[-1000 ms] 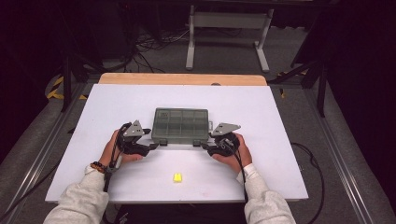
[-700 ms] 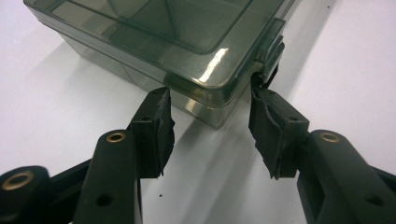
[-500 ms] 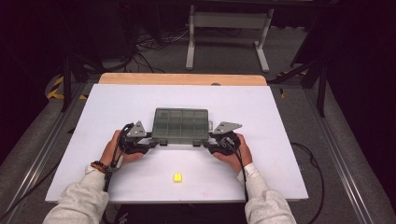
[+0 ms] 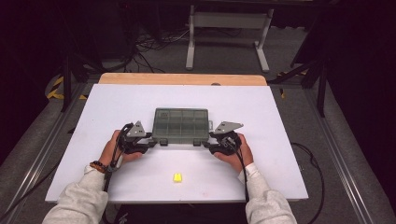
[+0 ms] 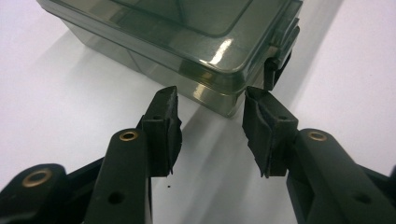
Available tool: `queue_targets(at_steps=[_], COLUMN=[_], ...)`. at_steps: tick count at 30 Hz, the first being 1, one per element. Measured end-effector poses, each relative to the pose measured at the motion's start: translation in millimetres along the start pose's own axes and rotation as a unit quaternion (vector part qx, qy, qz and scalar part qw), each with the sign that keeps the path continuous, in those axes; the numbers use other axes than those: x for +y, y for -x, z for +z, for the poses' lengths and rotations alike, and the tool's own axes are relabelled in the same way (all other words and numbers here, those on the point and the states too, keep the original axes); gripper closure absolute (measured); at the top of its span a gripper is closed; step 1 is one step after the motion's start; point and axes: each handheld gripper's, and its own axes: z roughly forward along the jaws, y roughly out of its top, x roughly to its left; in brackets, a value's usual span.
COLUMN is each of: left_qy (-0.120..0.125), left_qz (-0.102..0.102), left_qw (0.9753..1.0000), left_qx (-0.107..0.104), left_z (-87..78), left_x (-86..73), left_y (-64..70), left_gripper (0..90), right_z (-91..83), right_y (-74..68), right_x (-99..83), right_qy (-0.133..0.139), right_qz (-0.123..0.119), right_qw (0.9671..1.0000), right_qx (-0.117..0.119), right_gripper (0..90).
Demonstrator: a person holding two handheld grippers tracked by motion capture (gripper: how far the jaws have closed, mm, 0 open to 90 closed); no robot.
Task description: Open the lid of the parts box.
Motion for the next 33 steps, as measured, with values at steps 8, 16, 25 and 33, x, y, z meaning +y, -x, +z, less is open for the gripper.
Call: queue_targets(at_steps=[8,16,25,33], left_qy=[-0.002,-0.003,0.004,0.053], left_qz=[0.002,0.005,0.011,0.011], left_qw=[1.0,1.0,0.9999,0.9984], left_qx=[-0.002,-0.006,-0.004,0.012], left_z=[-0.2,-2.5,-19.7,-31.1], left_x=[0.9,0.5,-3.2,1.2], left_y=[1.2,0.9,-3.5,-6.6], left_gripper=[59.1,62.6,72.5,86.0], right_z=[1.2,1.3,-9.6,-18.6], right_y=[-2.4,-3.2,-5.5,-8.7], right_x=[1.2,1.4,4.9,10.5], right_qy=[0.002,0.005,0.03,0.077], right_qz=[-0.006,-0.007,-0.015,-0.021], right_qw=[1.0,1.0,0.9994,0.996], right_qx=[-0.002,-0.004,-0.014,-0.04], right_gripper=[52.7,53.0,63.5,74.2])
